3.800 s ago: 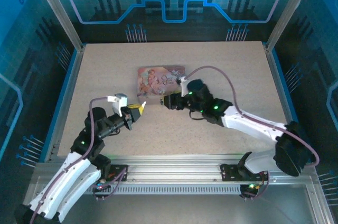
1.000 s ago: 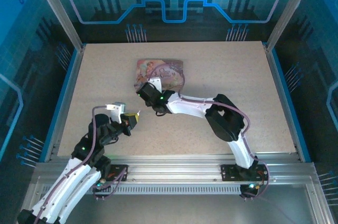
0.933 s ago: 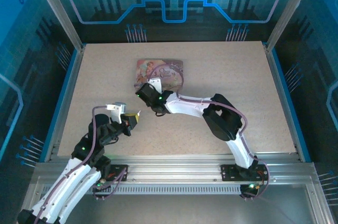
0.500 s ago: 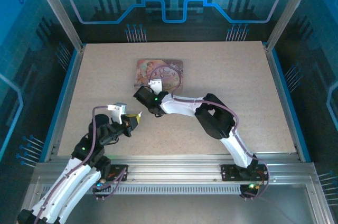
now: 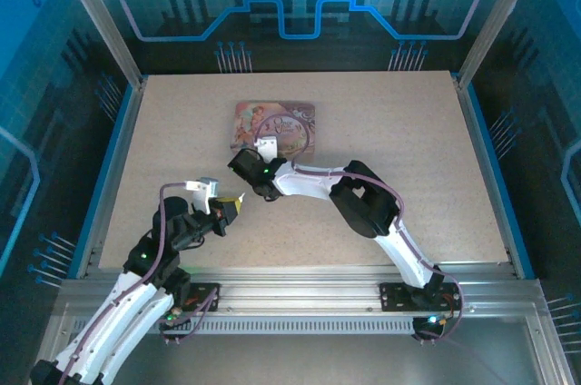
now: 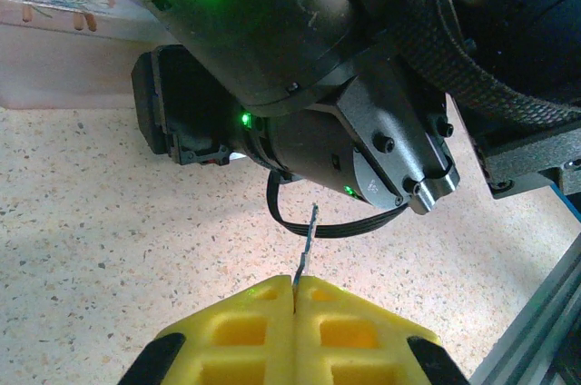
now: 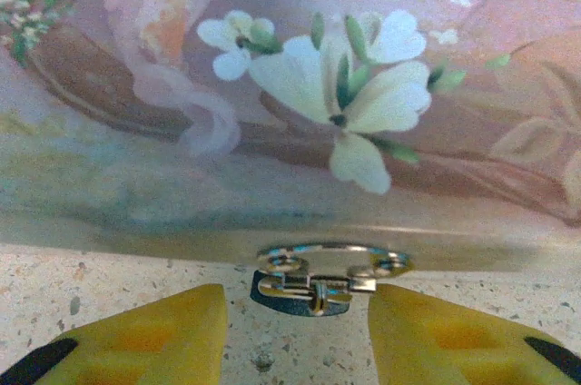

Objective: Unlock a padlock with a key

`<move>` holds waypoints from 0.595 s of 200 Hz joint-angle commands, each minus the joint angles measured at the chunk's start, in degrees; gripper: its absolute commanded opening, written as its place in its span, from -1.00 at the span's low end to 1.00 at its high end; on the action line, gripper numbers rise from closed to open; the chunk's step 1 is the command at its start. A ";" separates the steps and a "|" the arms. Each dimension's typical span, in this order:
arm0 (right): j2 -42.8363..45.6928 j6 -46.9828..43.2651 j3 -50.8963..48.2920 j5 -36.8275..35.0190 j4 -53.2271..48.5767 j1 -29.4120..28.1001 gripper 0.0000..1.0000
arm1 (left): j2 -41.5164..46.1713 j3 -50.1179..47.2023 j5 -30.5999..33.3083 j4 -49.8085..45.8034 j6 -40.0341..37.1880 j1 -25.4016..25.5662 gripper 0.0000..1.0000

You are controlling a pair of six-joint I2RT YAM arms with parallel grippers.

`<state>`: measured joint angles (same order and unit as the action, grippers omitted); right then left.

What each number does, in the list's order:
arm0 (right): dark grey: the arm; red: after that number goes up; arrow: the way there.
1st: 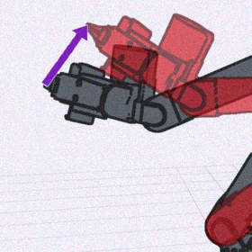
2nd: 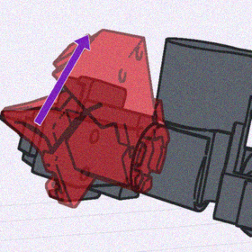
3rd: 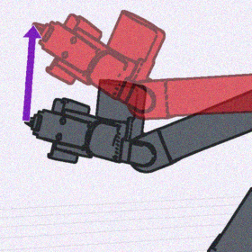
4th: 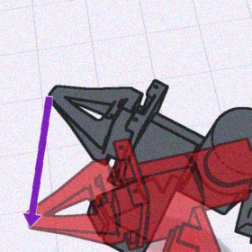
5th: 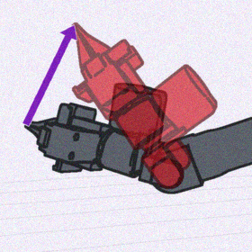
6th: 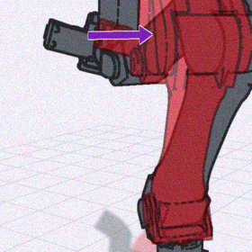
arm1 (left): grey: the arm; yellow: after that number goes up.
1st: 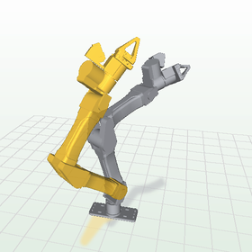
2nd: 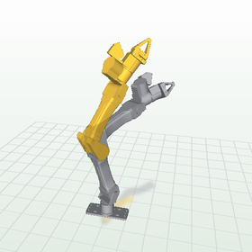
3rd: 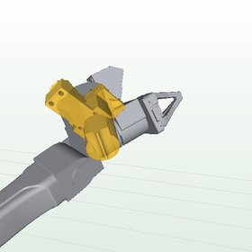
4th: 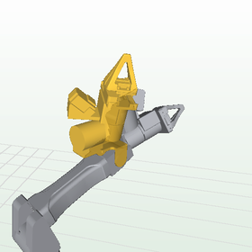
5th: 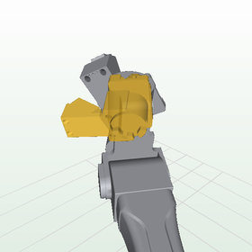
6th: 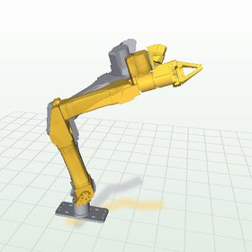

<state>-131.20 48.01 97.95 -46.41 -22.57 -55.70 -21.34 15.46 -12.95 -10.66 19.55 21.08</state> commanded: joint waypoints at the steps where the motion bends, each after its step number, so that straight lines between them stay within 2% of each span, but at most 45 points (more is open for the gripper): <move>1: -1.79 0.68 2.41 -0.46 0.86 0.61 -0.16 | 0.65 -1.02 -1.29 0.97 0.42 0.37 -1.00; 29: -3.91 0.86 3.58 0.25 0.86 0.86 -0.26 | 0.64 -1.08 -1.43 0.90 0.48 0.36 -1.00; 52: -4.35 1.05 4.10 0.33 0.57 1.08 -0.27 | 0.78 -1.09 -1.42 0.80 0.47 0.36 -1.00; 103: -4.66 1.83 4.20 1.01 0.59 1.98 -0.18 | 0.86 -1.07 -1.47 0.82 0.44 0.37 -1.00; 119: -4.71 2.14 4.35 1.39 0.50 2.15 -0.04 | 0.82 -1.12 -1.58 0.88 0.49 0.45 -1.00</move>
<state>-134.74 48.51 100.97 -45.21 -21.89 -54.68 -21.26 15.22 -12.97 -10.63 19.53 21.08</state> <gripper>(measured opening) 0.437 0.045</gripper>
